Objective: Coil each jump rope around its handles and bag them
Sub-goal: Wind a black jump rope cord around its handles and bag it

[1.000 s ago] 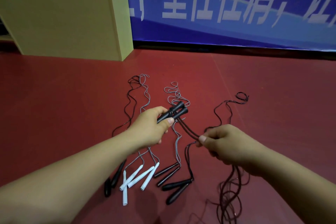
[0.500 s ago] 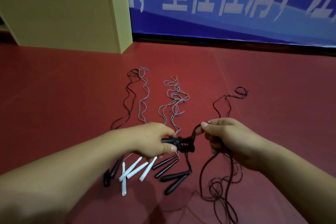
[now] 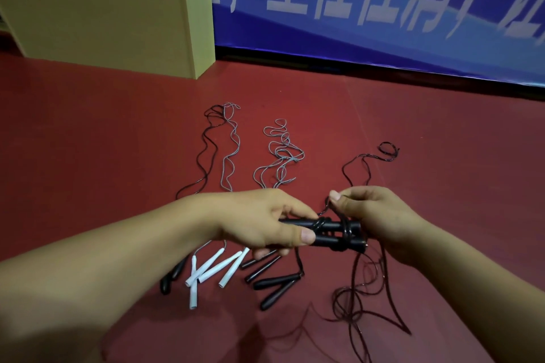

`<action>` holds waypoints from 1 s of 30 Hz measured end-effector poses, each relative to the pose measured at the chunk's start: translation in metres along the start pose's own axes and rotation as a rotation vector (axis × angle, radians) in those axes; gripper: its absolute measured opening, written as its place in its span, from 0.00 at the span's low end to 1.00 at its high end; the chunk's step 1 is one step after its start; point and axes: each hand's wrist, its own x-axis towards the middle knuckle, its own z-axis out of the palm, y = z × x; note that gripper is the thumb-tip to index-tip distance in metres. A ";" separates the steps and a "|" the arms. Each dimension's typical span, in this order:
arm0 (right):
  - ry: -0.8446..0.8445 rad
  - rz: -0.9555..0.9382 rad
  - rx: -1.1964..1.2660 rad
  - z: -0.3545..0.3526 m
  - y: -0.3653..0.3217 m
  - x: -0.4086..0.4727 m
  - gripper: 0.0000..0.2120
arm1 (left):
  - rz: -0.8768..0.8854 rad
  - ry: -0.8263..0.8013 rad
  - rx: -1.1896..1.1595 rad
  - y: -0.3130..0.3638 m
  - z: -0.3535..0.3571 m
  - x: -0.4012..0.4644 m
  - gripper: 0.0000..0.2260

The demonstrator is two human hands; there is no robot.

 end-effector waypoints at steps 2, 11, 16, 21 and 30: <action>-0.013 0.007 0.066 -0.001 0.000 0.001 0.13 | 0.041 -0.011 -0.106 -0.001 -0.002 -0.001 0.10; -0.082 -0.011 0.008 0.014 0.004 -0.001 0.16 | 0.142 0.247 -0.499 -0.001 -0.009 0.003 0.17; -0.101 0.083 0.063 0.024 -0.003 -0.003 0.18 | 0.045 0.471 -0.558 -0.006 -0.015 0.005 0.11; -0.076 0.141 0.124 0.023 -0.005 -0.003 0.20 | -0.036 0.604 -0.547 -0.014 -0.020 0.007 0.08; -0.008 0.026 0.041 0.013 -0.007 -0.004 0.08 | -0.136 0.704 -0.467 -0.023 -0.025 0.006 0.09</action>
